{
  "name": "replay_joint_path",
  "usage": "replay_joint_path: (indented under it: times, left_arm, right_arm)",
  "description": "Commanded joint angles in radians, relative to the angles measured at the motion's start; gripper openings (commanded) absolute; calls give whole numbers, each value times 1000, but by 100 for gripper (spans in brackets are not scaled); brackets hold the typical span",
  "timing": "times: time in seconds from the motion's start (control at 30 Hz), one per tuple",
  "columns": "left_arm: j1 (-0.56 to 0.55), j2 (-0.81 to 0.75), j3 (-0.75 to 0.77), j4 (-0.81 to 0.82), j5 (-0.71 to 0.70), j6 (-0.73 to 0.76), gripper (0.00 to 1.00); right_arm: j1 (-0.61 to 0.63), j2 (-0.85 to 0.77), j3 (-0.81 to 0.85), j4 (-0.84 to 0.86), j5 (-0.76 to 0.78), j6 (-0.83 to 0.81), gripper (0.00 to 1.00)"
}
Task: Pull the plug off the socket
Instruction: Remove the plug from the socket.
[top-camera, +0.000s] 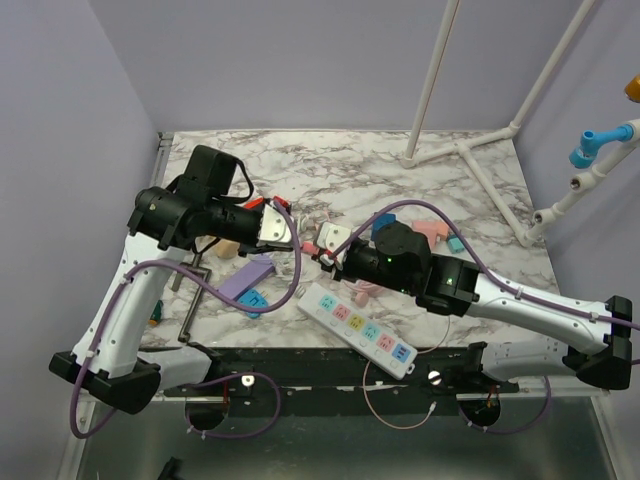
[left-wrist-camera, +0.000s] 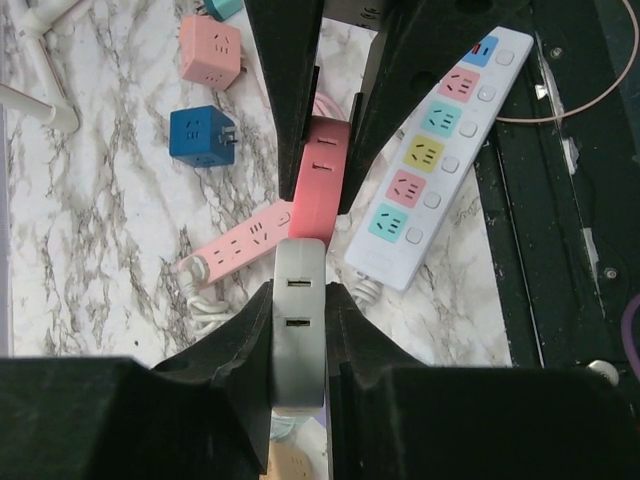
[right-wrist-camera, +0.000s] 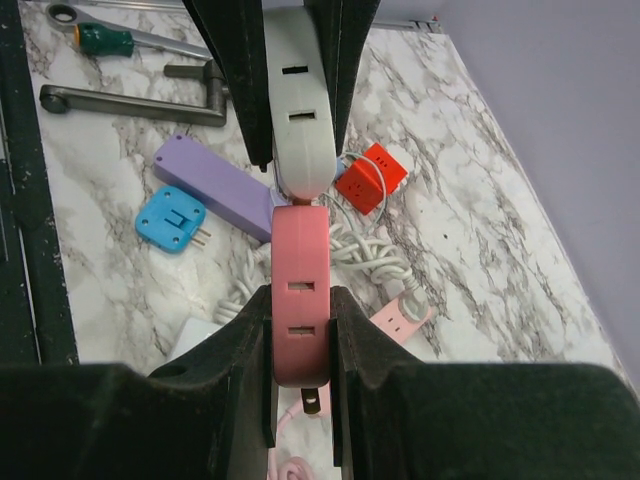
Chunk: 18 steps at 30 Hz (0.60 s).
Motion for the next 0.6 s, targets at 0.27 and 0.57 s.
replay_joint_path:
  times: [0.27, 0.57]
  left_arm:
    - [5, -40, 12, -197, -146, 284, 0]
    - [6, -36, 38, -270, -231, 343, 0]
  right_arm:
    - [9, -39, -57, -53, 27, 0, 1]
    - [10, -29, -64, -195, 55, 10, 1]
